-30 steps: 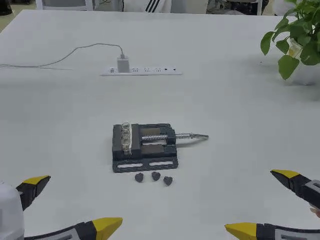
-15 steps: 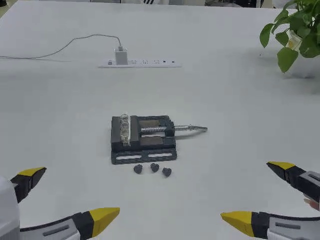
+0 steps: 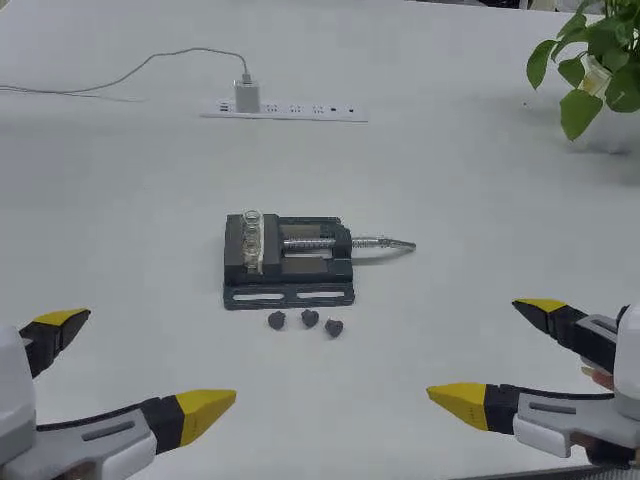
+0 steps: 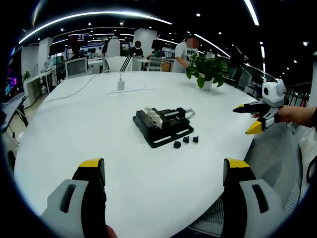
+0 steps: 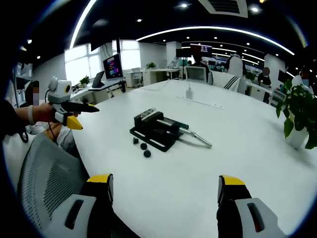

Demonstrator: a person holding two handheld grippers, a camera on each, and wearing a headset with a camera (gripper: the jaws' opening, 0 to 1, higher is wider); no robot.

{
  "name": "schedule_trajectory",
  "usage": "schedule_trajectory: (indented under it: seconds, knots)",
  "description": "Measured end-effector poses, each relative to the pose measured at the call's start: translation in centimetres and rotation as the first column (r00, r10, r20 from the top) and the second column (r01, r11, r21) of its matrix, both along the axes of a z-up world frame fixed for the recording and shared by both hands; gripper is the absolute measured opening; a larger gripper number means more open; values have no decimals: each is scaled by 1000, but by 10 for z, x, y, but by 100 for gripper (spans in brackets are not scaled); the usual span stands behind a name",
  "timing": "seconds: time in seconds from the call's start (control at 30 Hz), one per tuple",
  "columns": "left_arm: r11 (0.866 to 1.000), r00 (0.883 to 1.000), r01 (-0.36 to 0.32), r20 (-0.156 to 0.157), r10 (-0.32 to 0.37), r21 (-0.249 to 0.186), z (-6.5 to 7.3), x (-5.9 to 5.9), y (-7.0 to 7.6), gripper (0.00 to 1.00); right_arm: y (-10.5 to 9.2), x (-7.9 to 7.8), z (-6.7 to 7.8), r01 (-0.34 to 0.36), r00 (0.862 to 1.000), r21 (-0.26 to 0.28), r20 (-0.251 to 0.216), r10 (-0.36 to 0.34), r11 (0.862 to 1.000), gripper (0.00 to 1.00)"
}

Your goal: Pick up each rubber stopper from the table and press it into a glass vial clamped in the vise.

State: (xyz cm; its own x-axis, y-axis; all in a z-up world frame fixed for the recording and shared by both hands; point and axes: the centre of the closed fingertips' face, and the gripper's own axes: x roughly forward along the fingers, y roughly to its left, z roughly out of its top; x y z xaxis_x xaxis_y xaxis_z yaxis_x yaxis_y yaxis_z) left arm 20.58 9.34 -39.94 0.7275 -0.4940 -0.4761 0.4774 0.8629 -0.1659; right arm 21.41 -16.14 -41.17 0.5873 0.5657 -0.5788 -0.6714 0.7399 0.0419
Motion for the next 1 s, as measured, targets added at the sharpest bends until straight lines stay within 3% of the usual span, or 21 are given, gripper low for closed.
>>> schedule_trajectory:
  seconds: [0.1, 0.6, 1.0]
  knots:
    - [1000, 1000, 2, -4, -2, 3, -1, -1, 0, 99, 9, 3, -4, -34, 999, -23, 3, 34, 999, 86]
    - [999, 1000, 31, -1, -31, 6, 2, 4, -6, 99, 39, 18, -19, -117, 993, -38, -27, 116, 992, 74]
    - [999, 999, 32, 4, -32, -8, 1, 8, -12, 99, 73, 31, -26, -178, 984, -53, 5, 179, 983, 63]
